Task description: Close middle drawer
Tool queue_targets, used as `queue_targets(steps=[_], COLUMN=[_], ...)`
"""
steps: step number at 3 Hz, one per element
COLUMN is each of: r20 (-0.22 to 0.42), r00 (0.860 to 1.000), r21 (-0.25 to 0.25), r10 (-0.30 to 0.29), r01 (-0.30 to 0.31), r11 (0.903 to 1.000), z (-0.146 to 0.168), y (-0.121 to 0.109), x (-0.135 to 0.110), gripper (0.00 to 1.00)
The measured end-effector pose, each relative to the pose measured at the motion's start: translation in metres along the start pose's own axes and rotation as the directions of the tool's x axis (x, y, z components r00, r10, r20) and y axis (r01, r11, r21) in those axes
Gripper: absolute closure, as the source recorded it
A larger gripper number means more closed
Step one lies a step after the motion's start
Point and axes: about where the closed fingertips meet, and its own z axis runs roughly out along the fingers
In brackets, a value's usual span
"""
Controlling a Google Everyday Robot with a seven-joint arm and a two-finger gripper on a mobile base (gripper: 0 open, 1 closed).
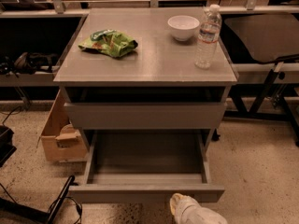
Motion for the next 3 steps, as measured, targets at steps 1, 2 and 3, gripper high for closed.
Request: queue_targets(steps=[1,2,3], r20=[0.023,0.048,0.073], r00=[0.999,0.996,0.991], r21=[0.002,0.018,0.059], r10=[-0.049,-0.074,-0.111], r01=[0.049,0.074,0.106], r11=[0.9988,0.9971,0.9926], z=[0.02,0.036,0.067], y=[0.007,0.003,-0.028], x=[-0.016,-0.026,-0.043], gripper=[1.0,1.0,1.0])
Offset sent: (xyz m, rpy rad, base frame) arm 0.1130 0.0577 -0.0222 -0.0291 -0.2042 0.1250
